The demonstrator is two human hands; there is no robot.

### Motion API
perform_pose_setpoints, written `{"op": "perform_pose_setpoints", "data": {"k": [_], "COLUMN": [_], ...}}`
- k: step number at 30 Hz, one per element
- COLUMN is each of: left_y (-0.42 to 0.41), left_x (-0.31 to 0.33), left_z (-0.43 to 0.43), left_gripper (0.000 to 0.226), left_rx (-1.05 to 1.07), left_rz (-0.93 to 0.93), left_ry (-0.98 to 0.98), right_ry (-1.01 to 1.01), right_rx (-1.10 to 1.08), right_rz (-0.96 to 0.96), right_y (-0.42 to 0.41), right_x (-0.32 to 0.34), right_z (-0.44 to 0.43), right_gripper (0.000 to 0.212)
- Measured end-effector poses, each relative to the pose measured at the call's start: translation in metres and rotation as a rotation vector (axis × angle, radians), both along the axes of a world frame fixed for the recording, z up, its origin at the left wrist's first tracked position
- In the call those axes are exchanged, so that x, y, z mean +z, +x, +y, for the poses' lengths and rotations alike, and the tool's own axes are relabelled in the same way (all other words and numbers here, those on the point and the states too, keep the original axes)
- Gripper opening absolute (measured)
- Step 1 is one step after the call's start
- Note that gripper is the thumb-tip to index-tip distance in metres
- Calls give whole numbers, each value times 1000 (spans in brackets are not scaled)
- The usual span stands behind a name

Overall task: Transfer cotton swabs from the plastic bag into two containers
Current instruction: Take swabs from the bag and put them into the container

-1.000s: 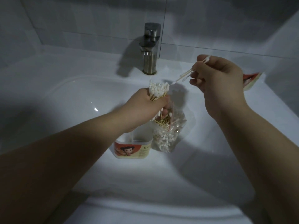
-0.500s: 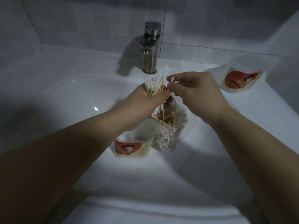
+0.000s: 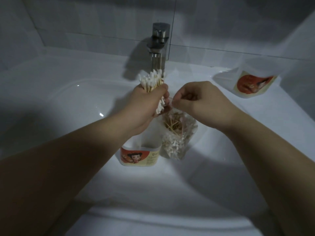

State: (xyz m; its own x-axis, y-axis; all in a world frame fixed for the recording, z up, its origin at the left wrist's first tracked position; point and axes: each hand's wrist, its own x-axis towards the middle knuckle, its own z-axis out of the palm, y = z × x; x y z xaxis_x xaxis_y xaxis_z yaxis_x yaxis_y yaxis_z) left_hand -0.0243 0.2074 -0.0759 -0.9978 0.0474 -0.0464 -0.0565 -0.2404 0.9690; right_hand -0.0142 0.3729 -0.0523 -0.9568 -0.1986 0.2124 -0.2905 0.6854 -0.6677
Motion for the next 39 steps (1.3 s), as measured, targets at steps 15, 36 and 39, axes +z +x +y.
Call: {"op": "perform_pose_setpoints", "data": {"k": [15, 36, 39], "left_y": [4, 0, -2], "left_x": [-2, -6, -5], "left_z": [2, 1, -1], "left_gripper": [7, 6, 8], "left_rx": [-28, 9, 28], "left_rz": [16, 55, 29], "left_ry": [-26, -62, -12], "right_ry": [549, 405, 255], "right_rx": [188, 110, 72], "right_rz": [-100, -32, -19], "right_y": [6, 8, 5], "right_x": [-5, 3, 6], "right_z": [-11, -8, -3], "right_gripper": [40, 28, 30]}}
